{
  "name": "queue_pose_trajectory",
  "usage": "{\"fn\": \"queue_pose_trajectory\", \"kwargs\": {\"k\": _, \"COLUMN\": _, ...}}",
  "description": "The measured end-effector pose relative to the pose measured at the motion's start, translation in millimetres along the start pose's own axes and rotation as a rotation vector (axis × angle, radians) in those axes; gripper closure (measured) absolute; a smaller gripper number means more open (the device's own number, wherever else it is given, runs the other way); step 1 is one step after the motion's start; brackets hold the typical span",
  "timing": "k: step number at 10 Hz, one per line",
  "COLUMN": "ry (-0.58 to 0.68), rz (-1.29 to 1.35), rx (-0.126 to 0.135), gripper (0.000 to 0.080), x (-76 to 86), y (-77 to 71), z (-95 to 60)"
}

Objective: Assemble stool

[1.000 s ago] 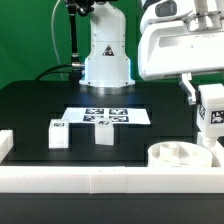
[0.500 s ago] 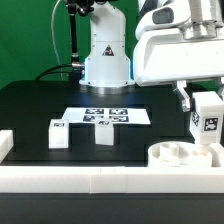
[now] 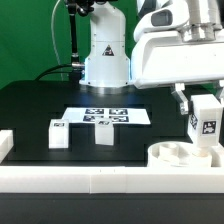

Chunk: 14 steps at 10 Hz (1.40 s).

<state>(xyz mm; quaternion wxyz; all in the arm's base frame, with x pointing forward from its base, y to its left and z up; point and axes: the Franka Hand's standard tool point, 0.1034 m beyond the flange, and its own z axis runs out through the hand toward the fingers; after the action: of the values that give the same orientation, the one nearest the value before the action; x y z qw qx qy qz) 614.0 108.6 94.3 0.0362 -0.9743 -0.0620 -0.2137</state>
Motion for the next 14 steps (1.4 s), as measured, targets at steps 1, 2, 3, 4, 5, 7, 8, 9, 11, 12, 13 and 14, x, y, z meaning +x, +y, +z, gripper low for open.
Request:
{"fn": "queue_pose_trajectory", "kwargs": {"k": 1, "ry": -0.003, "rz": -0.003, "rx": 0.001, "gripper": 0.0462, "x": -1.1, "y": -1.5, "z": 2.4}}
{"fn": "queue_pose_trajectory", "kwargs": {"k": 2, "ry": -0.003, "rz": -0.007, "rx": 0.001, "gripper": 0.0462, "x": -0.7, "y": -1.1, "z": 4.1}}
{"fn": "queue_pose_trajectory", "kwargs": {"k": 3, "ry": -0.006, "rz": -0.012, "rx": 0.001, "gripper": 0.0462, "x": -1.7, "y": -0.4, "z": 6.0}}
{"fn": "queue_pose_trajectory", "kwargs": {"k": 4, "ry": 0.001, "rz": -0.014, "rx": 0.001, "gripper": 0.0461, "x": -1.3, "y": -1.4, "z": 6.2}}
{"fn": "queue_pose_trajectory", "kwargs": {"k": 5, "ry": 0.009, "rz": -0.015, "rx": 0.001, "gripper": 0.0462, "x": -1.9, "y": -2.2, "z": 6.1}}
{"fn": "queue_pose_trajectory", "kwargs": {"k": 7, "ry": 0.037, "rz": -0.015, "rx": 0.001, "gripper": 0.0462, "x": -6.3, "y": -4.3, "z": 5.4}}
{"fn": "queue_pose_trajectory", "kwargs": {"k": 8, "ry": 0.045, "rz": -0.014, "rx": 0.001, "gripper": 0.0462, "x": -7.0, "y": -4.2, "z": 5.0}}
{"fn": "queue_pose_trajectory", "kwargs": {"k": 9, "ry": 0.045, "rz": -0.015, "rx": 0.001, "gripper": 0.0461, "x": -6.6, "y": -4.1, "z": 4.9}}
{"fn": "queue_pose_trajectory", "kwargs": {"k": 11, "ry": 0.045, "rz": -0.016, "rx": 0.001, "gripper": 0.0304, "x": -6.6, "y": -3.9, "z": 4.9}}
{"fn": "queue_pose_trajectory", "kwargs": {"k": 12, "ry": 0.045, "rz": -0.016, "rx": 0.001, "gripper": 0.0201, "x": -6.6, "y": -3.9, "z": 4.9}}
{"fn": "queue_pose_trajectory", "kwargs": {"k": 13, "ry": 0.047, "rz": -0.017, "rx": 0.001, "gripper": 0.0201, "x": -5.5, "y": -3.9, "z": 3.8}}
{"fn": "queue_pose_trajectory", "kwargs": {"k": 14, "ry": 0.050, "rz": -0.020, "rx": 0.000, "gripper": 0.0160, "x": -3.8, "y": -3.0, "z": 2.2}}
